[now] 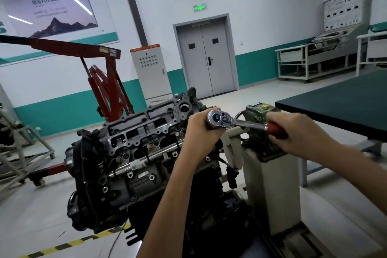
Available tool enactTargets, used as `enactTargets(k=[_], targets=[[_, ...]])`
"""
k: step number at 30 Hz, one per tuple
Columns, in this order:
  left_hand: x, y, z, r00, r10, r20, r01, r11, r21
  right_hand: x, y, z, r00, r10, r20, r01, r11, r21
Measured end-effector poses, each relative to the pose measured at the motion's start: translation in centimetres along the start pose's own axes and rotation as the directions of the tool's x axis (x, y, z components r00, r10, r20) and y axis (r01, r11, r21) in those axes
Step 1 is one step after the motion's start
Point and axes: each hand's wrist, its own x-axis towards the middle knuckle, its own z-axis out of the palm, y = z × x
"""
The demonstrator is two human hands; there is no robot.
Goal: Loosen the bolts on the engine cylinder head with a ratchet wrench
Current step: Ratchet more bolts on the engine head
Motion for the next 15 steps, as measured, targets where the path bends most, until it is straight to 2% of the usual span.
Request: enactTargets(k=[2, 3, 6, 10, 12, 15], targets=[[-0.2, -0.1, 0.1, 0.999, 0.026, -0.022, -0.026, 1.0, -0.009, -1.5, -2.1, 1.4, 0.999, 0.049, 0.021, -0.051, 0.995, 0.081], [-0.3, -0.1, 0.3, 0.998, 0.041, -0.047, -0.042, 0.999, -0.008, -2.3, -3.7, 2.3, 0.993, 0.109, 0.051, -0.117, 0.975, 0.189], [-0.3, -0.2, 0.9, 0.988, 0.062, -0.143, -0.061, 0.998, 0.006, -3.7, -9.2, 4.9, 0.968, 0.237, 0.086, -0.246, 0.806, 0.539], [-0.3, -0.5, 1.0, 0.981, 0.067, -0.184, -0.074, 0.997, -0.032, -3.7, -14.6, 7.5, 0.929, 0.361, 0.081, -0.287, 0.566, 0.773], [-0.2, -0.5, 0.8, 0.984, 0.056, -0.169, -0.062, 0.998, -0.029, -3.8, -14.5, 7.6, 0.924, 0.381, 0.036, -0.266, 0.57, 0.778], [-0.1, -0.4, 0.7, 0.99, 0.008, -0.137, -0.01, 1.0, -0.01, -4.0, -11.7, 6.9, 0.949, 0.314, -0.019, -0.223, 0.714, 0.663]])
